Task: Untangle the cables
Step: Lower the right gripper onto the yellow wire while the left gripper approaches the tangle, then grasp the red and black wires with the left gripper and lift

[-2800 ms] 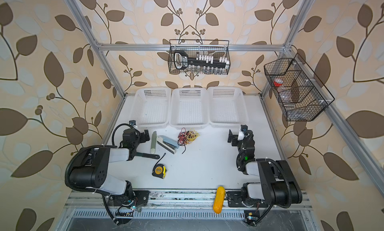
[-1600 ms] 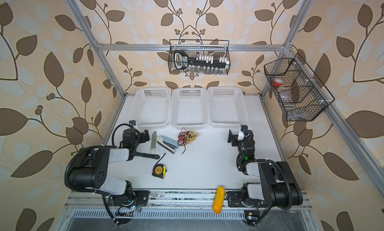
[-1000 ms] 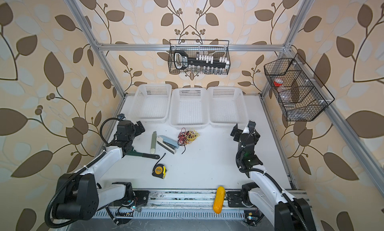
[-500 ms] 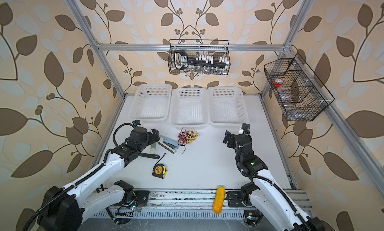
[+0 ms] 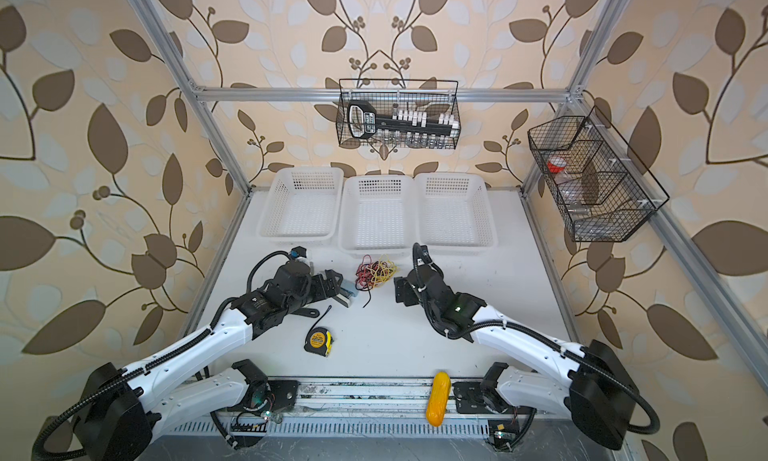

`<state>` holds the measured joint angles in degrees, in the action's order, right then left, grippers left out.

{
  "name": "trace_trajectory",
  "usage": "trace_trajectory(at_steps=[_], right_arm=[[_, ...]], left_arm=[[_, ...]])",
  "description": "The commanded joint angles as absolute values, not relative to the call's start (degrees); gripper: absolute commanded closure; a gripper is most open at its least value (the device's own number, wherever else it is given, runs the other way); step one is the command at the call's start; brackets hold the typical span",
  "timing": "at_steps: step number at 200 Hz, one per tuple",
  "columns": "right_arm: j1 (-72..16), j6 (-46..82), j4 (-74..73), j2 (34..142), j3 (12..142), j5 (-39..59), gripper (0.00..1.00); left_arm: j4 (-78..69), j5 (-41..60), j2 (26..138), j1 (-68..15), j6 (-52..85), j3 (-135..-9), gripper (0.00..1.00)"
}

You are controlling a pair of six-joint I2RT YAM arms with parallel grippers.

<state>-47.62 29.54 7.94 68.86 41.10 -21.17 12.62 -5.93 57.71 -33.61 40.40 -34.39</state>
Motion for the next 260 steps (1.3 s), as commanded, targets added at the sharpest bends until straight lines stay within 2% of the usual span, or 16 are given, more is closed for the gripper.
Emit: trace_trajectory(at_steps=[1,35,68,127,150,162,180,184,219,260], right_arm=[[-49.3,31.8,5.0,73.8,45.4,-21.1,0.15],[-49.3,31.8,3.9,81.2,50.8,-20.0,0.24],[-49.4,31.6,3.3,86.6,55.1,-18.6,0.42],[-48.1,34.2,2.8,94.8,58.3,-17.9,0.52],[-47.7,35.3,1.2,96.7,57.9,-18.3,0.53],[-47.5,35.0,-0.8,97.3,57.3,-17.4,0.65],[-47.3,34.9,-1.8,97.2,56.7,-17.0,0.96],[-47.2,34.8,-1.8,96.9,56.6,-17.0,1.00],[-47.3,33.2,-1.8,91.6,53.1,-17.3,1.00],[-47.0,29.6,-2.6,82.0,48.0,-13.0,1.00]], left_arm=[[11.2,-6.1,56.1,-34.3,42.1,-35.2,0.01],[11.3,-5.0,55.5,-34.4,40.1,-34.5,0.01],[9.2,-3.4,56.6,-34.5,39.6,-33.5,0.01],[6.4,-2.9,58.8,-34.4,39.7,-32.7,0.01],[5.7,-2.4,59.5,-34.5,39.4,-32.8,0.01],[5.5,-2.3,60.0,-34.5,39.1,-32.9,0.01],[5.1,-2.3,60.8,-34.5,39.0,-33.0,0.01],[4.9,-2.2,60.9,-34.5,38.9,-33.1,0.01],[3.4,-1.7,63.0,-34.5,38.7,-33.6,0.01],[0.4,0.2,67.8,-35.1,38.5,-36.4,0.01]])
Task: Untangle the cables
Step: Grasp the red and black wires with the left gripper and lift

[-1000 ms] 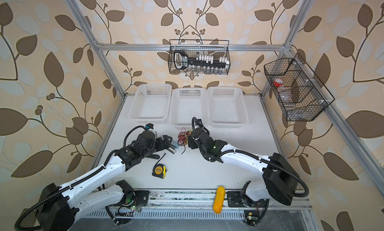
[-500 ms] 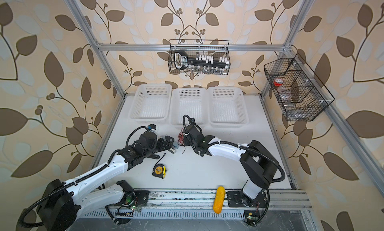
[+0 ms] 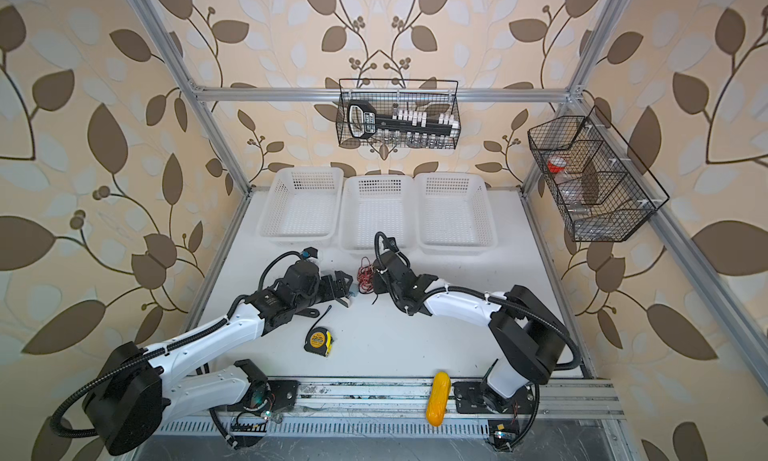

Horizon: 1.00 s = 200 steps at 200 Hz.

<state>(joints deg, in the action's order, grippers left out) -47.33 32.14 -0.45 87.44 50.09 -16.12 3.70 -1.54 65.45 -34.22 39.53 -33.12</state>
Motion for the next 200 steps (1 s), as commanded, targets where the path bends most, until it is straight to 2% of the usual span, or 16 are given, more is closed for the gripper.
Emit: trace_trajectory(at_steps=[1,49,98,106,117,130,164,200], right_arm=[[-46.9,29.5,-2.6,81.8,47.9,-12.9,1.00],[-46.8,25.9,-3.2,75.9,45.2,-6.2,1.00],[-47.3,26.5,-3.3,75.7,45.9,-5.3,1.00],[-47.6,26.4,-3.2,75.5,46.2,-5.4,1.00],[-48.0,26.3,-2.9,75.3,46.7,-6.0,1.00],[-48.3,26.1,-2.5,74.7,47.1,-6.7,1.00],[-48.6,25.9,0.6,72.2,47.9,-10.9,1.00],[-48.5,25.6,4.0,67.8,47.3,-15.6,1.00]], left_arm=[[0.4,0.2,67.9,-35.2,38.5,-36.4,0.01],[-2.6,0.2,72.5,-38.2,38.3,-39.8,0.05],[-3.8,-0.9,76.1,-43.7,35.6,-42.1,0.16],[-3.4,-1.4,77.3,-44.5,35.5,-42.6,0.23],[-2.9,-2.3,79.0,-45.1,35.9,-43.3,0.44],[-2.2,-3.4,80.9,-45.3,37.2,-43.9,0.54],[-1.5,-4.9,84.5,-45.6,39.0,-44.6,1.00],[1.5,-8.1,83.8,-45.6,39.1,-44.8,1.00]])
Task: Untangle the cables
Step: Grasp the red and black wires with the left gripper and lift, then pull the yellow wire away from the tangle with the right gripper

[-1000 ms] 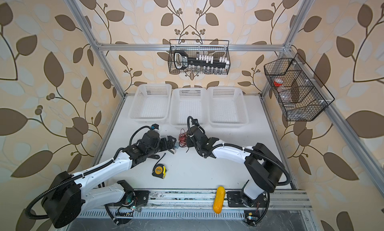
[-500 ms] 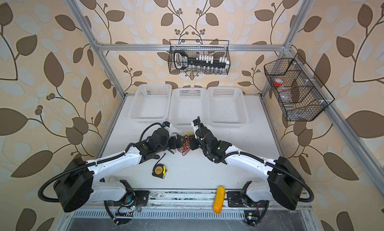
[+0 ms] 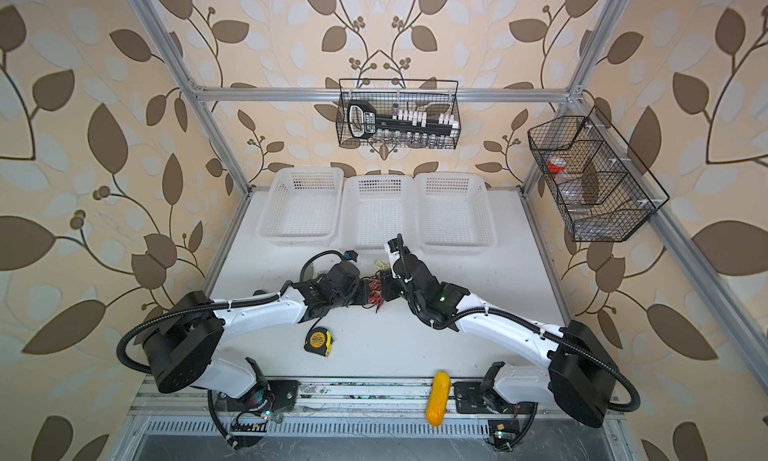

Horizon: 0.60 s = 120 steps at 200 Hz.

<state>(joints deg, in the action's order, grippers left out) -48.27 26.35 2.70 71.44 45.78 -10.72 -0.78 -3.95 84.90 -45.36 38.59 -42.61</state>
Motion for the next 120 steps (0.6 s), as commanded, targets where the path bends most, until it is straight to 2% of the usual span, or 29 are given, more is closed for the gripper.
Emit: trace_trajectory(at_steps=[1,63,120], right_arm=[[-48.5,25.5,4.1,67.6,47.3,-15.9,1.00],[-44.3,27.6,12.3,61.8,44.9,-22.8,1.00],[-38.8,28.4,14.1,57.9,41.4,-17.6,1.00]], left_arm=[[1.6,-8.2,83.7,-45.6,39.0,-44.9,1.00],[7.2,-14.1,76.9,-45.6,37.3,-44.0,1.00],[12.3,-18.5,70.7,-45.6,35.9,-43.9,1.00]])
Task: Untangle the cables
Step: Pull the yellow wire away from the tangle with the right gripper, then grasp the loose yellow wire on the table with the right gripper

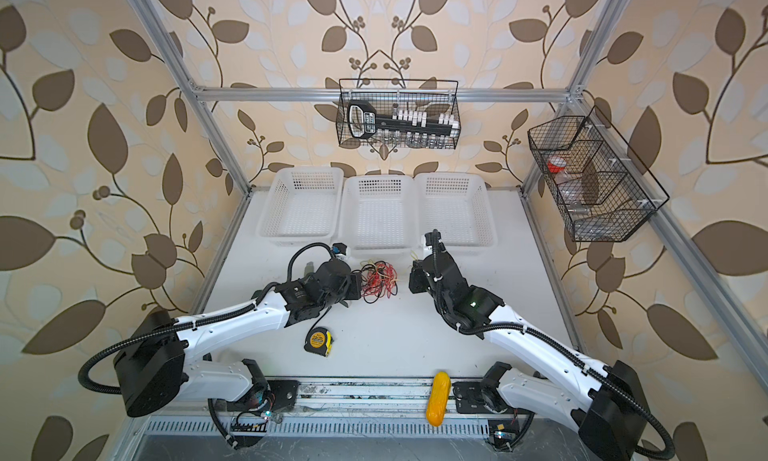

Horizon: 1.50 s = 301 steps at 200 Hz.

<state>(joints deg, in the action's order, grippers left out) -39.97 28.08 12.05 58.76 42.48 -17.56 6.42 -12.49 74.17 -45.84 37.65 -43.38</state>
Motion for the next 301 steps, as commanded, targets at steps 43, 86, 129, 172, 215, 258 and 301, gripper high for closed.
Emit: trace_trajectory(at_steps=[43,86,129,172,215,258,301], right_arm=[[-43.1,26.6,8.7,62.6,40.2,-8.0,1.00],[-45.0,27.3,6.5,67.7,41.0,-3.5,0.77],[-43.0,27.9,8.3,67.2,43.0,-8.5,0.44],[-37.7,29.4,5.7,68.8,42.8,-10.2,0.38],[-39.1,26.2,-0.8,78.6,45.0,-8.0,0.40],[-41.2,27.8,-8.4,89.4,48.0,-6.7,0.39],[-41.3,28.0,-13.4,98.2,51.9,-5.6,0.38]], left_arm=[[10.0,-14.3,67.8,-45.6,34.5,-41.8,1.00],[13.9,-14.8,67.2,-45.6,33.6,-41.2,1.00],[17.3,-15.5,63.6,-45.6,33.1,-39.8,1.00],[20.5,-17.8,58.2,-45.6,33.2,-39.6,1.00],[20.9,-18.6,55.1,-45.6,33.7,-39.5,1.00],[20.5,-18.6,53.0,-45.6,33.9,-39.4,1.00],[21.7,-19.9,50.9,-45.6,34.0,-39.1,1.00]])
